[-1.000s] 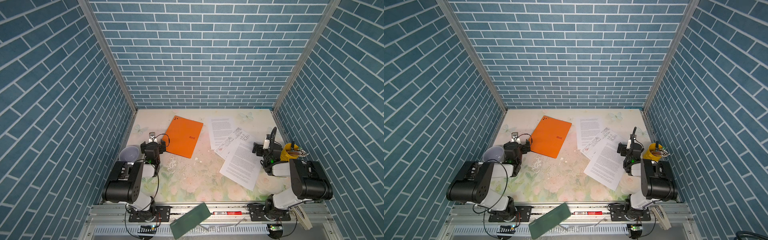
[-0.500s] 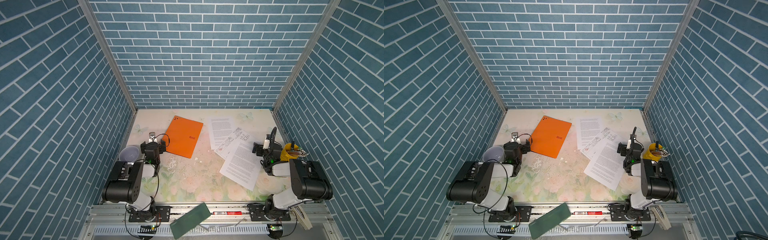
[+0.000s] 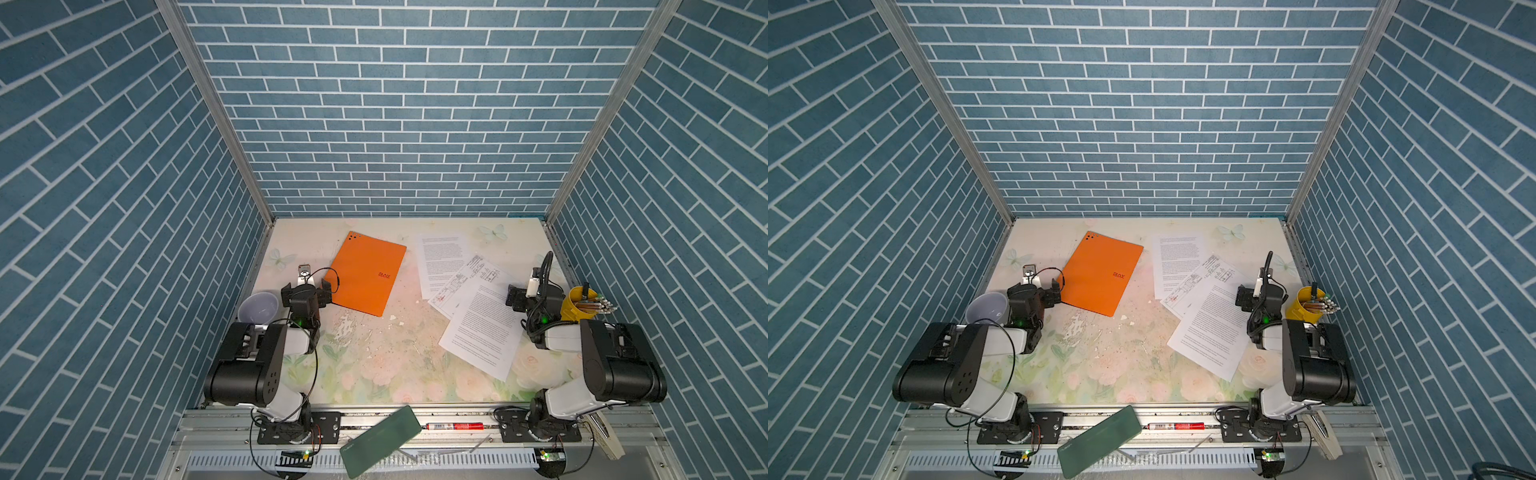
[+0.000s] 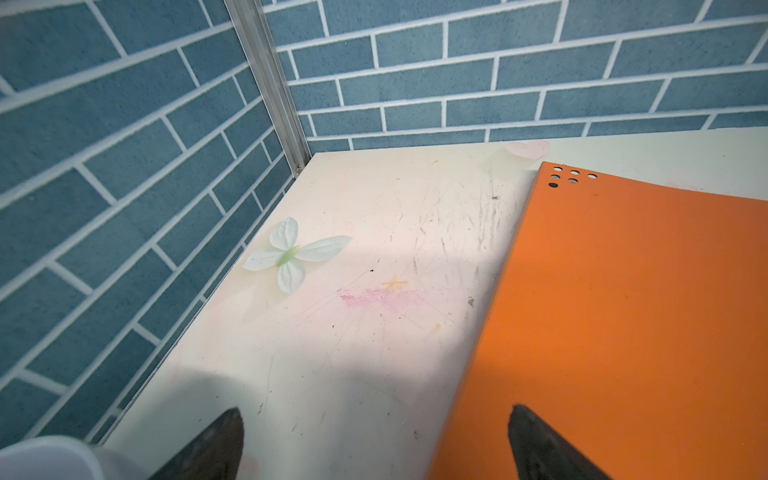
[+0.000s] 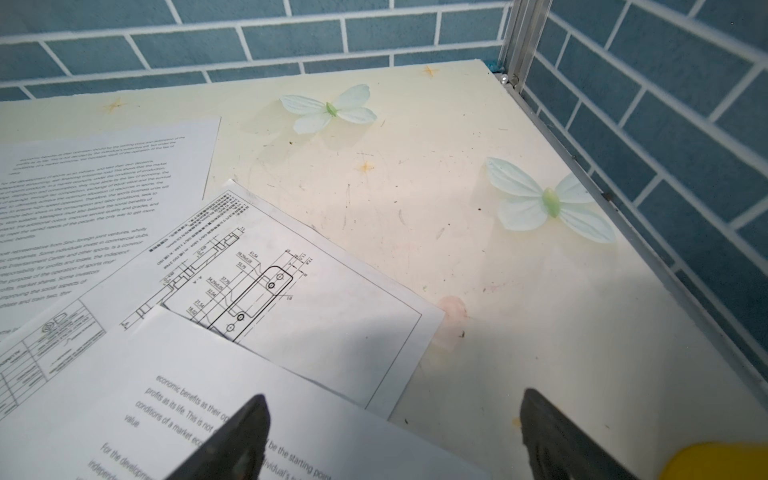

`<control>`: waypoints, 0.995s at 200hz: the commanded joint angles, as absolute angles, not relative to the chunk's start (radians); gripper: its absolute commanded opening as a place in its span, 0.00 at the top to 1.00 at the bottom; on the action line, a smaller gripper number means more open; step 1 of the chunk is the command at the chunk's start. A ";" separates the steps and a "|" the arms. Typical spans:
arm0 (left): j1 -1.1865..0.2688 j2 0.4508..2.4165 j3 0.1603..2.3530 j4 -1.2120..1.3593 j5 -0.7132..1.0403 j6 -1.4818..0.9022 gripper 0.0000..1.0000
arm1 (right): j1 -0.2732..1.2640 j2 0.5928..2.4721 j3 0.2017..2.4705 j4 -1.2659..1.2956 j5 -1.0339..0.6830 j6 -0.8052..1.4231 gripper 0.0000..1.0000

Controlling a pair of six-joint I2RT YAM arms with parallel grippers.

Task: Put the files into the folder
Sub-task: 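Move the left gripper to the orange folder while the right gripper reaches its far edge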

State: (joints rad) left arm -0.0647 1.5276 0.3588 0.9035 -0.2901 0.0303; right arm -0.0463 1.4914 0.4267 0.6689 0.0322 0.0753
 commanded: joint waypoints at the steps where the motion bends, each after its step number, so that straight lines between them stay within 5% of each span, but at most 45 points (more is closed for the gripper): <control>1: -0.060 1.531 0.358 0.923 -0.285 0.029 0.00 | -0.047 1.398 0.618 0.309 0.107 0.170 0.07; 33: -0.060 1.484 0.371 0.864 -0.240 0.044 0.00 | -0.044 1.414 0.800 0.056 -0.005 0.361 0.19; 59: -0.060 1.364 0.503 0.502 -0.250 0.013 0.00 | -0.029 1.466 0.880 0.072 -0.146 0.524 0.29; 114: -0.058 1.395 0.828 -0.001 -0.130 -0.167 0.00 | 0.107 1.559 0.968 0.114 -0.210 0.708 0.33; 199: -0.058 1.650 1.092 -0.311 0.118 -0.274 0.00 | 0.358 1.834 1.178 0.125 -0.327 0.893 0.39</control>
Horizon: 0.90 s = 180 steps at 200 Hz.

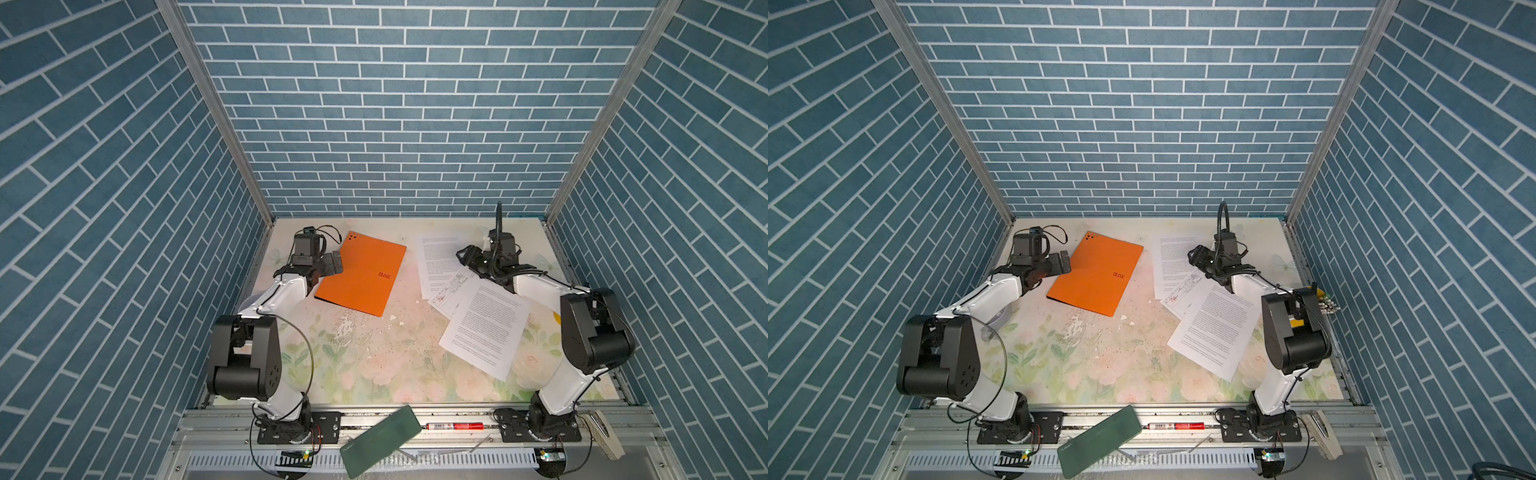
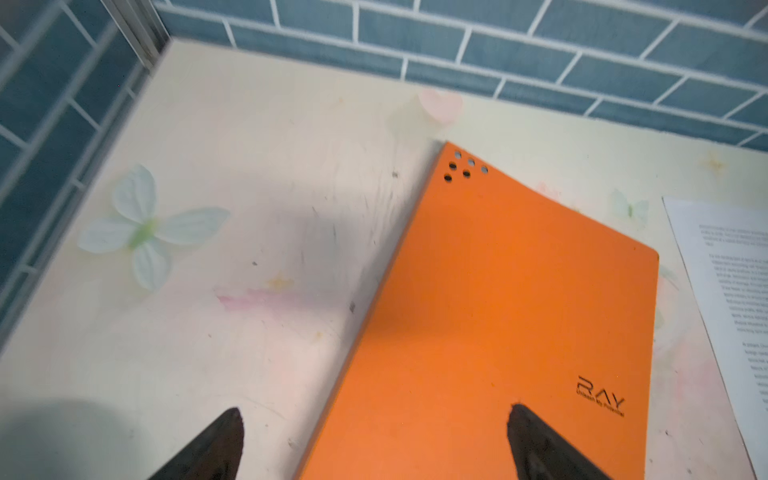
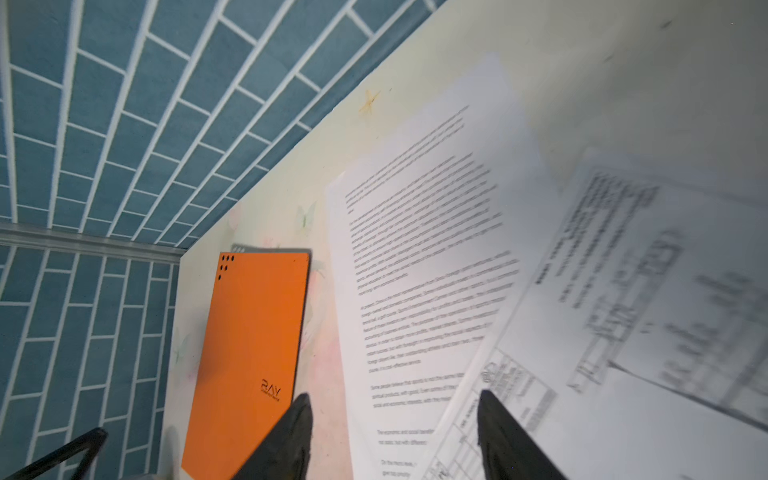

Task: Put the files into the folder

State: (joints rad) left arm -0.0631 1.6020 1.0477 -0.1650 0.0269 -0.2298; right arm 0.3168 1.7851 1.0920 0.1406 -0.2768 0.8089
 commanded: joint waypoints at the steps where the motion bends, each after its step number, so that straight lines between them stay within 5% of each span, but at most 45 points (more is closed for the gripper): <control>1: -0.058 1.652 1.093 -0.313 0.119 -0.274 0.01 | 0.363 1.838 1.182 0.124 -0.327 0.895 0.39; 180: -0.037 1.911 1.307 -0.405 0.164 -0.283 0.02 | 0.601 2.186 1.512 0.080 -0.321 1.096 0.47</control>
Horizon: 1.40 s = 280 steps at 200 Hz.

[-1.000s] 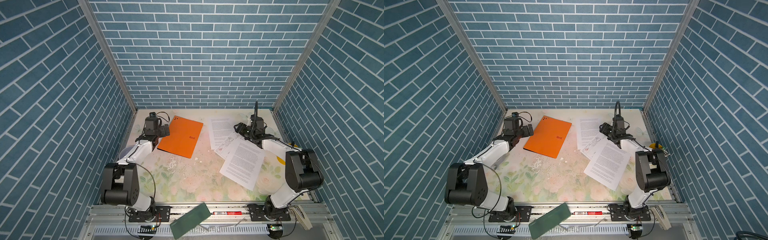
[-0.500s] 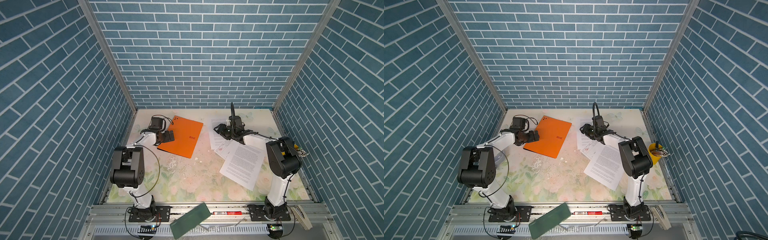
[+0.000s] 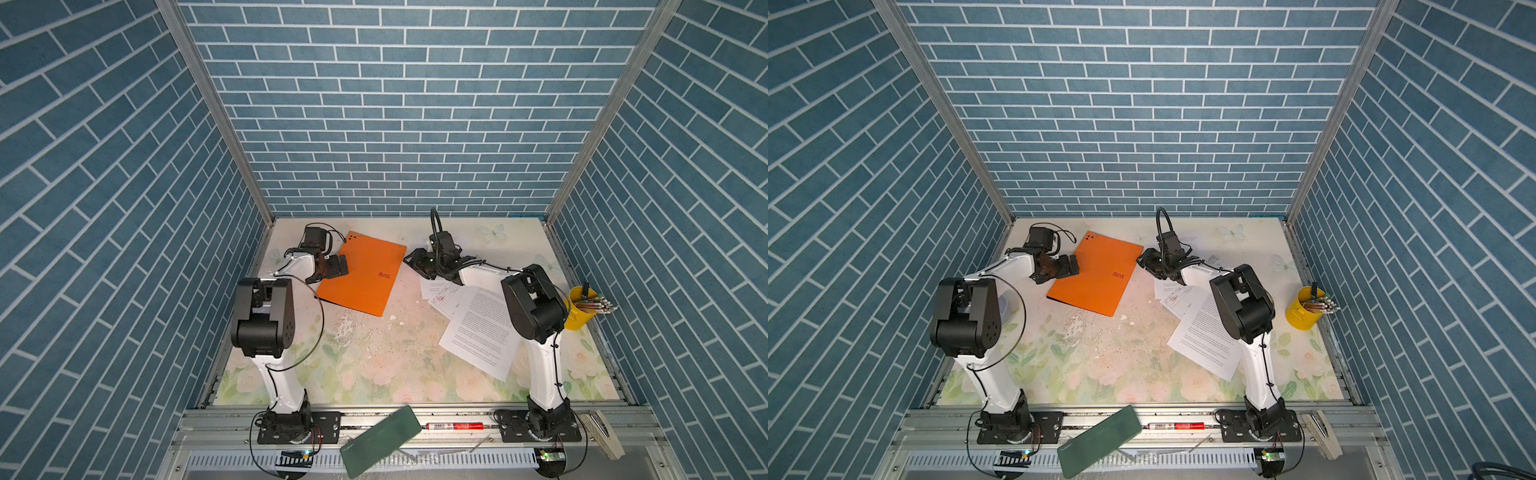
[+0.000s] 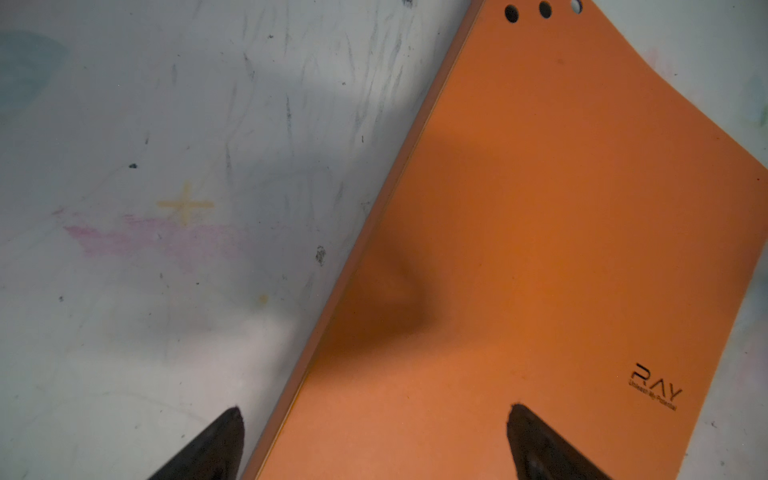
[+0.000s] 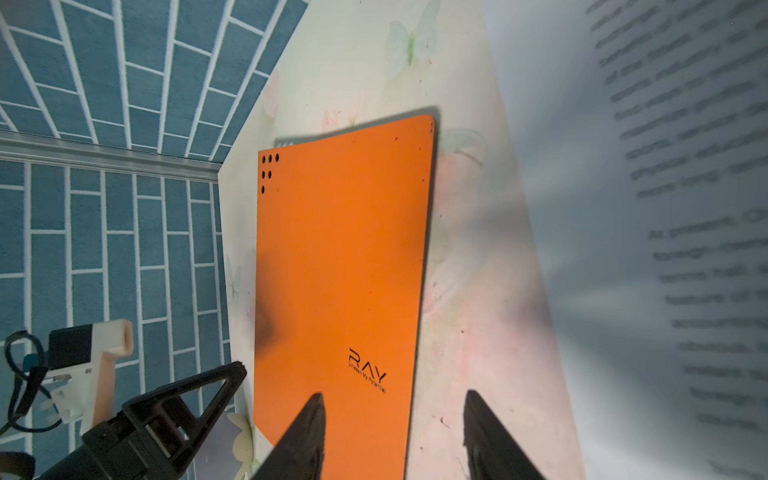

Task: Put the files into the folder

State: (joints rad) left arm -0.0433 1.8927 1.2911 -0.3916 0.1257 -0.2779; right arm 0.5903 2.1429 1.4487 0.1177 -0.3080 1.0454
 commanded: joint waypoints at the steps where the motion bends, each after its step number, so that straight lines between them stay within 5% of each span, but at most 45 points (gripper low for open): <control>1: -0.037 1.910 1.307 -0.404 0.167 -0.282 0.02 | 0.601 2.186 1.512 0.080 -0.321 1.096 0.47; 280: -0.081 1.842 1.093 -0.328 0.491 -0.384 0.14 | 0.617 2.206 1.474 0.095 -0.401 1.082 0.53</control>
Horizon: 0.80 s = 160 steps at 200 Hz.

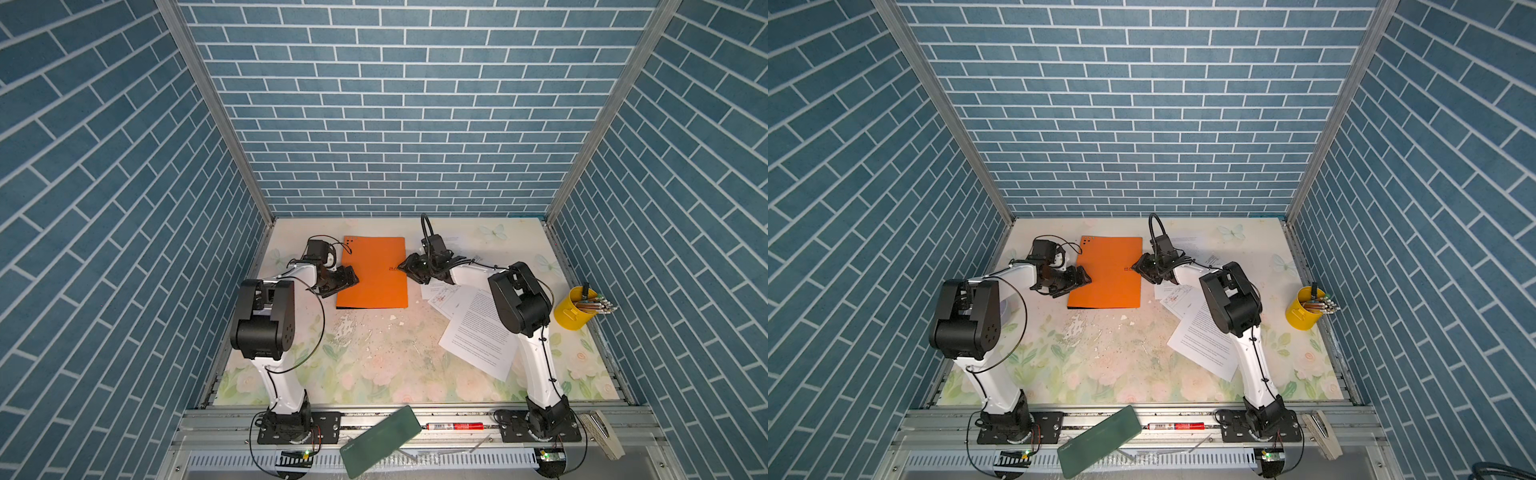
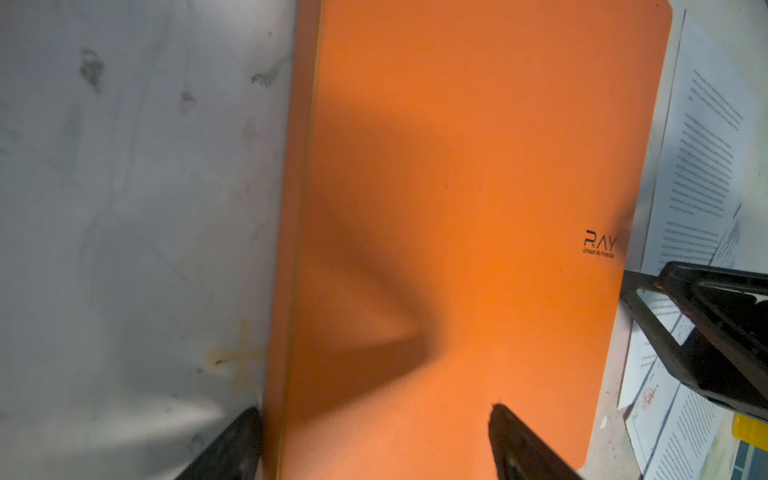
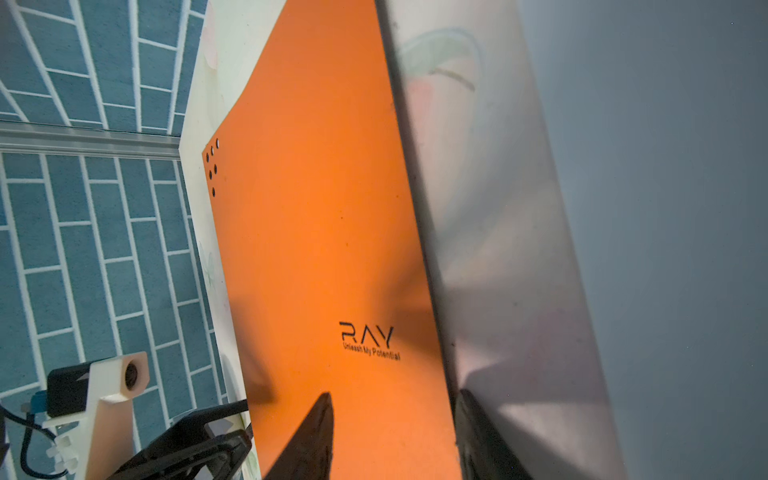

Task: Put the files into the folder

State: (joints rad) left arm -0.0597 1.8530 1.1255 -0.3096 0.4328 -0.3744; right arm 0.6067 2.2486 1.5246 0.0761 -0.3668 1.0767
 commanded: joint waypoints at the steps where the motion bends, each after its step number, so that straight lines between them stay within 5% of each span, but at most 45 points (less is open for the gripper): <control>1: -0.081 1.842 1.092 -0.328 0.492 -0.384 0.14 | 0.617 2.204 1.472 0.096 -0.402 1.082 0.53; 160: -0.101 1.764 1.021 -0.230 0.550 -0.347 0.14 | 0.617 2.057 1.310 0.305 -0.517 1.067 0.66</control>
State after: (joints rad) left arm -0.0776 1.8023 1.0512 -0.2756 0.4774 -0.3653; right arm 0.6029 2.0865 1.3521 0.1955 -0.4355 1.0412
